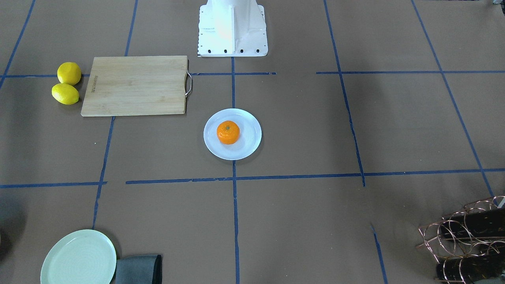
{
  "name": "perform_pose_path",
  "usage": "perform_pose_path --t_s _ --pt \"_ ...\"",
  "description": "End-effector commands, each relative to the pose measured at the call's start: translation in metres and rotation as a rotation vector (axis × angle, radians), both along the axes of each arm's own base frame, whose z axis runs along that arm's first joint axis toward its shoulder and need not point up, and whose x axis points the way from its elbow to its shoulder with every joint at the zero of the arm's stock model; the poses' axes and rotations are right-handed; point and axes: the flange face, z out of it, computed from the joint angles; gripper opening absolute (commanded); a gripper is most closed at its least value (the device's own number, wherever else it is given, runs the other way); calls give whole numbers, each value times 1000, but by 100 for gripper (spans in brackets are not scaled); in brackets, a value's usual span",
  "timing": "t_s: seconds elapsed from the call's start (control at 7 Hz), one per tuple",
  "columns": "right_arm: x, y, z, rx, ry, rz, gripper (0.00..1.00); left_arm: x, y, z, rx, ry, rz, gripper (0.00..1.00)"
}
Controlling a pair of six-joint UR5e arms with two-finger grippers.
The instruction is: Pick orange to plate
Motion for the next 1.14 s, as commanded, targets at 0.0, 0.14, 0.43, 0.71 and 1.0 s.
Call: perform_pose_path --t_s 0.0,0.14,0.43,0.71,1.0 --pt "0 10 14 36 -4 7 100 0 0 1 -1 0 0 100" --pt "1 10 14 36 -4 8 100 0 0 2 -3 0 0 100" --pt "0 10 11 40 -8 8 100 0 0 -1 1 -1 -1 100" --pt "0 10 13 37 -7 7 100 0 -1 -1 3 -1 0 100" --pt "0 10 12 39 -9 7 100 0 -5 -6 11 3 2 100"
